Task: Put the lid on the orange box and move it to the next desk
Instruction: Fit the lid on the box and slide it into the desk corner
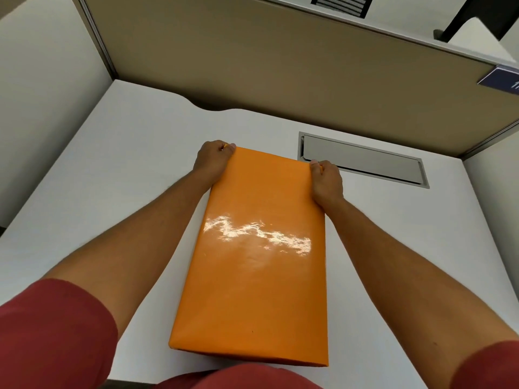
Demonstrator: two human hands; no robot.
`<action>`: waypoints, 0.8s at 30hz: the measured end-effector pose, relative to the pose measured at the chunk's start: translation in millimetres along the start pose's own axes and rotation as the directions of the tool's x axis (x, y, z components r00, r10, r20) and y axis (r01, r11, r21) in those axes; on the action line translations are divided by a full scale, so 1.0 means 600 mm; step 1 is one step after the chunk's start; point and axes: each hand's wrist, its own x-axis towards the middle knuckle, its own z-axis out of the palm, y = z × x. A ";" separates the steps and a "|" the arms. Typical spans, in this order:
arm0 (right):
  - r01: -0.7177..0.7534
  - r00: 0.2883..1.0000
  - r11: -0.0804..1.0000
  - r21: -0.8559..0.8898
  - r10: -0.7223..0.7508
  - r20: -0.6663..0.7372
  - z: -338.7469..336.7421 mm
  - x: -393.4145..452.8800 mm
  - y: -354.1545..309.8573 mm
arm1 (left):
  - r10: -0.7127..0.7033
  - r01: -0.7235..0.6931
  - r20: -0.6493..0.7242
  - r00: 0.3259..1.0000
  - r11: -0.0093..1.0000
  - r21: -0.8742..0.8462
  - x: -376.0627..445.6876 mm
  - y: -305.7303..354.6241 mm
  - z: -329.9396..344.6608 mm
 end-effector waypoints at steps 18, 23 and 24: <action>-0.100 0.985 0.992 0.081 0.087 0.148 -0.041 -0.392 0.037 | -0.162 0.152 0.106 0.981 0.983 0.098 -0.353 -0.104 -0.040; -0.089 0.989 0.991 0.096 0.077 0.126 -0.032 -0.398 0.034 | -0.182 0.171 0.061 0.981 0.973 0.153 -0.360 -0.095 -0.046; -0.111 0.986 0.985 0.134 0.093 0.136 -0.037 -0.395 0.034 | -0.185 0.171 0.080 0.980 0.974 0.148 -0.364 -0.090 -0.046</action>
